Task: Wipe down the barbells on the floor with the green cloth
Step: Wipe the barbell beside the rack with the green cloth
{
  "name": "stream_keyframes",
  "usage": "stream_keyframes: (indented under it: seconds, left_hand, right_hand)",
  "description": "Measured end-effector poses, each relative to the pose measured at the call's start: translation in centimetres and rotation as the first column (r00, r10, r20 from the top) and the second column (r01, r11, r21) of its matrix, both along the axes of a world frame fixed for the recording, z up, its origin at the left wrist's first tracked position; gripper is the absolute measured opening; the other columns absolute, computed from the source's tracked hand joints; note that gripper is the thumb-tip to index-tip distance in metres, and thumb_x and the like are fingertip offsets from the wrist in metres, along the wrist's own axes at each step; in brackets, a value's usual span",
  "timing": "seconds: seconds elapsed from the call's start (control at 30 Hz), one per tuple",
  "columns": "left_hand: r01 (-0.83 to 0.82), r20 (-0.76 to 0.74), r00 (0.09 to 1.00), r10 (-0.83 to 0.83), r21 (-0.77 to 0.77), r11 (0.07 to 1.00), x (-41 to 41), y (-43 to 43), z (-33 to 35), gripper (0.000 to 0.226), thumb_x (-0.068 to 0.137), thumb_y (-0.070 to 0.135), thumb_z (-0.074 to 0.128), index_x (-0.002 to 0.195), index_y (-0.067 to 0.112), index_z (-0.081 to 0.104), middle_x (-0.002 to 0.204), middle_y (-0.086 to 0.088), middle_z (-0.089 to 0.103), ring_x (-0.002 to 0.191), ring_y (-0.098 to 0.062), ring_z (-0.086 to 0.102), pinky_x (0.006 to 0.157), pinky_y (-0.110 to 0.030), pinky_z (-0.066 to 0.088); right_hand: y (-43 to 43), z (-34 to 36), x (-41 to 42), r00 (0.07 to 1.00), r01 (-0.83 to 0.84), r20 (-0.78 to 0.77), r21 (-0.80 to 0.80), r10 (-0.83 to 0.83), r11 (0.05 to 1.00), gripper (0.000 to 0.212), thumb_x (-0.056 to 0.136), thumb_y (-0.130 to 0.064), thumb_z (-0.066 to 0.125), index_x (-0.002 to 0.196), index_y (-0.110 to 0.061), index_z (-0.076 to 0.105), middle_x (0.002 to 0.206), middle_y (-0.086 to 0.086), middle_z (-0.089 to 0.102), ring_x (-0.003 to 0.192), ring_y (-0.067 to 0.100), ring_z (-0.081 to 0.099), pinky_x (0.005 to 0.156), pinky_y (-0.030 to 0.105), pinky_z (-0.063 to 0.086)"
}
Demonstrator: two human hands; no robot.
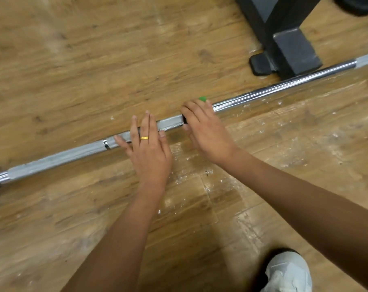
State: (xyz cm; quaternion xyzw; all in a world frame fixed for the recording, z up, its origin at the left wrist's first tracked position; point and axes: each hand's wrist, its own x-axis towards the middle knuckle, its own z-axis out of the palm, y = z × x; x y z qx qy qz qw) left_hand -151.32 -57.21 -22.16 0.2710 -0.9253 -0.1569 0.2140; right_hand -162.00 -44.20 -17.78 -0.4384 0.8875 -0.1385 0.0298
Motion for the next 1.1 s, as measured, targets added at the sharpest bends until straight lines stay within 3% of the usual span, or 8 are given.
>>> stream_keyframes:
  seconds: [0.1,0.2,0.43,0.53,0.67,0.8,0.93,1.1]
  left_hand:
    - [0.035,0.055,0.998,-0.034,-0.015,0.999,0.3,-0.3,0.2,0.046,0.106,0.031,0.043,0.148,0.014,0.048,0.154,0.003,0.047,0.150,-0.025,0.030,0.119,-0.062,-0.002]
    - [0.066,0.104,0.992,-0.065,-0.012,0.998,0.7,-0.4,0.5,0.049,0.104,0.034,0.046,0.149,0.014,0.046,0.154,0.002,0.046,0.149,-0.026,0.030,0.120,-0.061,-0.003]
    - [0.066,0.153,0.987,-0.056,-0.065,0.996,1.8,0.4,0.3,0.057,0.104,0.041,0.042,0.154,0.016,0.037,0.159,0.003,0.039,0.151,-0.024,0.025,0.120,-0.058,-0.007]
    - [0.093,0.203,0.976,-0.072,-0.097,0.991,2.7,0.7,0.5,0.064,0.102,0.043,0.044,0.158,0.015,0.030,0.163,0.001,0.033,0.153,-0.025,0.019,0.120,-0.056,-0.011]
    - [0.083,0.251,0.965,-0.069,-0.046,0.995,3.6,1.9,1.3,0.067,0.103,0.046,0.040,0.159,0.014,0.025,0.166,0.001,0.024,0.156,-0.024,0.011,0.121,-0.058,-0.009]
    - [0.084,0.271,0.958,-0.091,0.037,0.996,3.5,3.1,2.5,0.062,0.107,0.046,0.025,0.160,0.013,0.025,0.168,0.002,0.019,0.157,-0.019,0.001,0.122,-0.047,-0.016]
    - [0.123,0.281,0.950,-0.133,0.054,0.991,3.9,4.6,3.0,0.061,0.106,0.044,0.023,0.159,0.014,0.027,0.167,0.001,0.021,0.156,-0.017,0.009,0.124,-0.045,-0.009]
    - [0.117,0.245,0.961,-0.129,0.063,0.991,5.6,6.1,2.6,0.060,0.106,0.040,0.030,0.158,0.012,0.030,0.166,-0.002,0.025,0.155,-0.020,0.014,0.124,-0.047,-0.008]
  right_hand:
    - [1.5,0.4,-1.5,1.000,-0.014,-0.001,-0.019,0.014,1.000,0.040,0.102,-0.015,0.045,0.139,-0.002,0.050,0.141,0.014,0.051,0.137,0.031,0.041,0.122,0.040,0.015]
    - [3.4,0.8,-2.9,0.997,0.073,-0.007,-0.034,-0.073,0.997,0.039,0.103,-0.015,0.043,0.138,-0.001,0.050,0.137,0.015,0.052,0.132,0.032,0.044,0.121,0.046,0.022]
    - [2.4,0.2,-0.5,0.998,0.048,-0.043,0.013,-0.048,0.999,0.045,0.105,-0.023,0.037,0.146,-0.005,0.044,0.145,0.010,0.048,0.140,0.027,0.036,0.124,0.039,0.007]
    - [3.5,0.1,-0.4,0.997,0.045,-0.060,-0.038,-0.047,0.998,0.045,0.104,-0.022,0.040,0.145,-0.005,0.045,0.145,0.011,0.049,0.139,0.028,0.039,0.124,0.041,0.014]
    - [4.2,0.0,0.5,0.983,0.168,-0.050,-0.119,-0.175,0.979,0.041,0.104,-0.022,0.041,0.140,-0.004,0.050,0.138,0.012,0.054,0.134,0.029,0.042,0.123,0.047,0.020]
    - [3.3,-0.6,3.0,0.982,0.173,-0.048,-0.127,-0.181,0.977,0.041,0.104,-0.024,0.039,0.138,-0.004,0.052,0.139,0.012,0.054,0.137,0.029,0.041,0.123,0.047,0.018]
    - [4.6,-0.5,3.3,0.992,0.101,-0.069,-0.085,-0.107,0.991,0.041,0.105,-0.024,0.039,0.140,-0.005,0.050,0.141,0.010,0.052,0.137,0.029,0.041,0.122,0.045,0.020]
    - [6.5,0.0,3.1,0.976,0.210,-0.040,-0.101,-0.215,0.972,0.040,0.103,-0.023,0.041,0.136,-0.004,0.054,0.134,0.011,0.057,0.131,0.029,0.045,0.120,0.047,0.024]
